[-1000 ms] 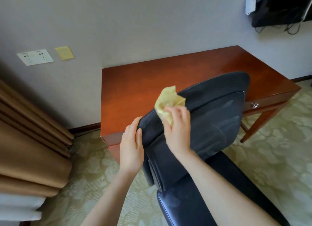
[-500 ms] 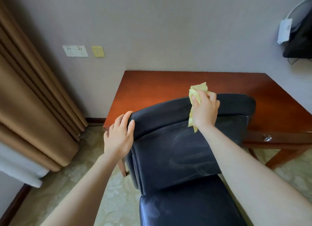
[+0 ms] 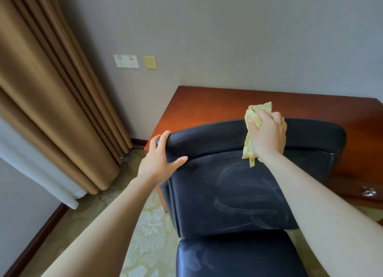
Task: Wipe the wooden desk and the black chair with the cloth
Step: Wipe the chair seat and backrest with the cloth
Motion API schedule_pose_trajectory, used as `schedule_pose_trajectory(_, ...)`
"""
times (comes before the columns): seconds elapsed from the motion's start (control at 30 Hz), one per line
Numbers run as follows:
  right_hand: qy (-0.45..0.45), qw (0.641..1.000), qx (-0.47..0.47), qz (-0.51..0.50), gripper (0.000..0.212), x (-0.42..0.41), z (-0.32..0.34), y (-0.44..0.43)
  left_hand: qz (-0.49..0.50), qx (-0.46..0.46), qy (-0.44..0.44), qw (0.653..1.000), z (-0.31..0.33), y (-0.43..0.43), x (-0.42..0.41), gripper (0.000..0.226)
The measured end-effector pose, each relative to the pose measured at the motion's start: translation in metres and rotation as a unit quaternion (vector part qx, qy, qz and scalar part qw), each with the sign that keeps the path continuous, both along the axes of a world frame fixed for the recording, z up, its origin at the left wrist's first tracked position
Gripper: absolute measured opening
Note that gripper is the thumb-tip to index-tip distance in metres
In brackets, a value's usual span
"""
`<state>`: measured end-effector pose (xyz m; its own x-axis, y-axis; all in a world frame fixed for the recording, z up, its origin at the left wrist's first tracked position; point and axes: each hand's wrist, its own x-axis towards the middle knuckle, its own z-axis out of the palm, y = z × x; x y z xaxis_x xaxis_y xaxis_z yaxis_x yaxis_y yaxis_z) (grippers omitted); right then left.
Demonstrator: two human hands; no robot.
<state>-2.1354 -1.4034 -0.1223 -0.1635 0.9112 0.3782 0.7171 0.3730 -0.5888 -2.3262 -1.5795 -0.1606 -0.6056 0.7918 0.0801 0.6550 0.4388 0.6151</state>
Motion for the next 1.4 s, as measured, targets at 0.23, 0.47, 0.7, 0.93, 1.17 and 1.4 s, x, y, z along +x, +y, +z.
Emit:
schedule_pose_trajectory(0.23, 0.021, 0.999, -0.019, -0.026, 0.021, 0.0, -0.001, -0.003, -0.075, 0.023, 0.035, 0.996, -0.011, -0.007, -0.012, 0.077)
schedule_pose_trajectory(0.47, -0.005, 0.996, -0.052, -0.072, 0.025, -0.011, 0.006, -0.021, -0.115, -0.01, -0.006, 0.993, -0.006, -0.013, -0.017, 0.08)
schedule_pose_trajectory(0.7, -0.011, 0.996, -0.048, -0.07, 0.025, -0.015, 0.005, -0.022, -0.1, -0.051, -0.002, 0.994, 0.002, -0.018, -0.018, 0.081)
schedule_pose_trajectory(0.93, 0.088, 0.992, 0.047, -0.081, 0.02, -0.024, -0.014, -0.023, -0.058, -0.057, 0.031, 0.996, 0.009, -0.019, -0.011, 0.094)
schedule_pose_trajectory(1.17, 0.148, 0.979, 0.127, -0.055, 0.012, -0.042, -0.02, -0.035, -0.017, -0.044, 0.021, 0.999, 0.006, -0.033, -0.003, 0.103)
schedule_pose_trajectory(1.4, 0.087, 0.956, 0.237, 0.152, 0.006, -0.091, -0.024, -0.1, 0.026, -0.02, 0.008, 0.999, 0.011, -0.043, 0.011, 0.093)
